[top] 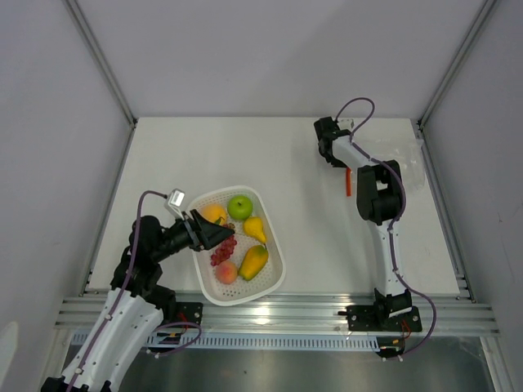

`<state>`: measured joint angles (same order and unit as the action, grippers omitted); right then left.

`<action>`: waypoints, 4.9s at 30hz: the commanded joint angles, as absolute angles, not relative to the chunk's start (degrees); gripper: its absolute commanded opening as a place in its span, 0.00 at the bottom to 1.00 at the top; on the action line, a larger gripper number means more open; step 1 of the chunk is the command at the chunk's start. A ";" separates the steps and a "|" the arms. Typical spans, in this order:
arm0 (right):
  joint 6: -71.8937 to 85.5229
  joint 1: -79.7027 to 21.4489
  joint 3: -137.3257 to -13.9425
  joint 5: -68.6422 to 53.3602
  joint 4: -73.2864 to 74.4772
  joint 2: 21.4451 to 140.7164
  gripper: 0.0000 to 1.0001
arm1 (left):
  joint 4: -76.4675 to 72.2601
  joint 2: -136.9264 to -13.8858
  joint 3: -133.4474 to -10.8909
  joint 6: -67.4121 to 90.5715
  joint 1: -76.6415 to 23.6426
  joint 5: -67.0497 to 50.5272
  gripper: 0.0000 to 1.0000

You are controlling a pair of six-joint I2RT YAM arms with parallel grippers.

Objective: Place the food in the zip-top bag and seal the zipper
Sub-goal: Pick up the zipper food storage bag at the center of the board, then pick up the fake fruit from the bin.

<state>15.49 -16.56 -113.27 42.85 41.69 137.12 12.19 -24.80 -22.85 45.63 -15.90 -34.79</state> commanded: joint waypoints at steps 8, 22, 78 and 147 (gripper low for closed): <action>13.45 -14.77 -115.84 44.91 40.52 138.69 0.33 | 10.37 -24.96 -22.15 45.97 -16.35 -35.51 0.81; 11.78 -13.71 -115.23 44.21 39.99 141.33 0.00 | 11.60 -24.87 -22.76 45.53 -16.35 -35.24 0.81; 31.82 -44.47 -50.80 11.51 26.62 60.29 0.00 | 29.00 -56.50 -47.09 43.68 -34.89 -3.96 0.84; 30.50 -39.90 -47.02 9.41 27.51 56.87 0.00 | 16.08 -80.16 -42.37 53.97 -33.40 -0.36 0.24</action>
